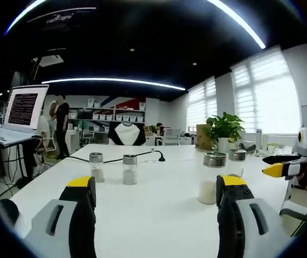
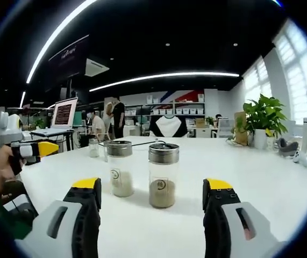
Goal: Rotate the seasoning bottle until the label or dispensing opening points toward the visible target arrow and the bottle remains upright within the marked orientation range
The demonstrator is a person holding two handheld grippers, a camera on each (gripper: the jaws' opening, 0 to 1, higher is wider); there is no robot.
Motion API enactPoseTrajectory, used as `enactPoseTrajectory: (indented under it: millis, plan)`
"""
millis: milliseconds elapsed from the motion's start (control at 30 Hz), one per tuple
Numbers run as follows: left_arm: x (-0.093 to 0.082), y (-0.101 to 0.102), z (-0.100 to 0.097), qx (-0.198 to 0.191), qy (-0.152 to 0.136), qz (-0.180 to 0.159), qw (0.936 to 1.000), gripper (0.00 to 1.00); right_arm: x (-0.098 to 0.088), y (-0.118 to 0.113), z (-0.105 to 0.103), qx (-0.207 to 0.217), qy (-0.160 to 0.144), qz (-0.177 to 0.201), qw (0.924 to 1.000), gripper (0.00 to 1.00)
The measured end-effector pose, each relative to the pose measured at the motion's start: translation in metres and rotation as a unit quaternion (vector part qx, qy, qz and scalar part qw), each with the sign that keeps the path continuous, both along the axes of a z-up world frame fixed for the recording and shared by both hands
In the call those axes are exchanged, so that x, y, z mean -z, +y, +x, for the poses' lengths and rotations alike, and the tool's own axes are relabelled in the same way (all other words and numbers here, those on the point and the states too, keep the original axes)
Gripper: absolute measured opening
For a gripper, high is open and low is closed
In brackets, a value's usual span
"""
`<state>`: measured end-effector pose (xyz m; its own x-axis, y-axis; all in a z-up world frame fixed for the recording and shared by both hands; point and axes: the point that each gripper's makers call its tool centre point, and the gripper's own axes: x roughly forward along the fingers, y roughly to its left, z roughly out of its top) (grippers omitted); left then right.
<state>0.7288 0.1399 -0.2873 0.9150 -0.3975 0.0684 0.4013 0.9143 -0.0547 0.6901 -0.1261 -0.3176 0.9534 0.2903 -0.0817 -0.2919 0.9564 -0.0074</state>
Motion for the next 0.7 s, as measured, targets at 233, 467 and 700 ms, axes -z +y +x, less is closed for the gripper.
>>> enactPoseTrajectory:
  millis: [233,467,700]
  plan:
    - [-0.008,-0.004,0.026,0.021,-0.012,0.022,0.9995,1.00,0.009,-0.001,0.003,0.003,0.014,0.003,0.9999,0.80]
    - [-0.003,-0.009,0.047,0.040,-0.014,0.031,0.9986,1.00,0.016,-0.001,0.004,0.001,0.021,0.003,0.9998,0.82]
    - [-0.010,-0.012,0.070,0.050,-0.024,0.013,0.9984,0.98,0.021,0.011,0.004,-0.003,0.022,0.006,0.9997,0.85]
